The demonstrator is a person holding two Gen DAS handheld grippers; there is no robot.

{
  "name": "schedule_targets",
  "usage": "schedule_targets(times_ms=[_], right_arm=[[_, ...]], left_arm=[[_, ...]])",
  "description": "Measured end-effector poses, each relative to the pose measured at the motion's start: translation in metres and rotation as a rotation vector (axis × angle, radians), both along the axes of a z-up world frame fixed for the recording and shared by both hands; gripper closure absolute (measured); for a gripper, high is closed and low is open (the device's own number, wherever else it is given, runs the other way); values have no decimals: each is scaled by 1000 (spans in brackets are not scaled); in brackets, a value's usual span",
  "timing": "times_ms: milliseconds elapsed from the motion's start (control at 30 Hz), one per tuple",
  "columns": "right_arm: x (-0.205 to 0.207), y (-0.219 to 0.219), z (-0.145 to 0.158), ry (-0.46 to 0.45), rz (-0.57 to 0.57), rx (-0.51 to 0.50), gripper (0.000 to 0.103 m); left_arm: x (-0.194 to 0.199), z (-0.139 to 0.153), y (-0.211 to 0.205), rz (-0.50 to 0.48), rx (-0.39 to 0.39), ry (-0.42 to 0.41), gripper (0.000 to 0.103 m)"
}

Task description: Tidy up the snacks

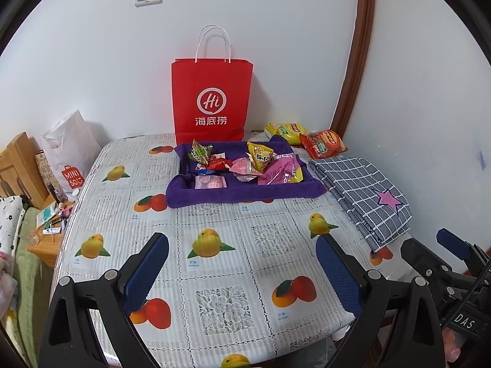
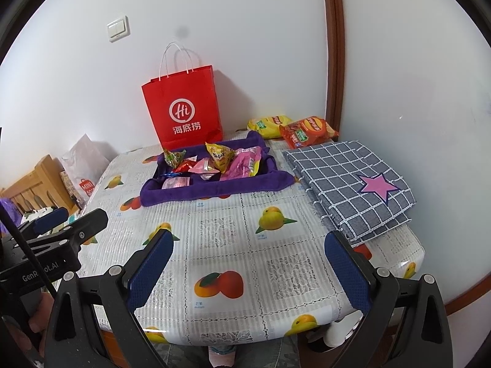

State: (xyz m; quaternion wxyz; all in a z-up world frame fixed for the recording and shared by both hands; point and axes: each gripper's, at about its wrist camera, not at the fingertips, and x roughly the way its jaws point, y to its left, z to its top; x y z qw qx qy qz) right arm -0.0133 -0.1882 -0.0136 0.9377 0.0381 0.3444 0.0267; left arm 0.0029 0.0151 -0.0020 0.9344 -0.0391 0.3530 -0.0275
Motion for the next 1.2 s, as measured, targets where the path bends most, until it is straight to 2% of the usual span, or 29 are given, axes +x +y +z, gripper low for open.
schedule_targets(times_ms=[1200], right_arm=[[-6, 6, 3, -12, 9, 8, 5]], left_arm=[[-1, 1, 6, -12, -4, -6, 6]])
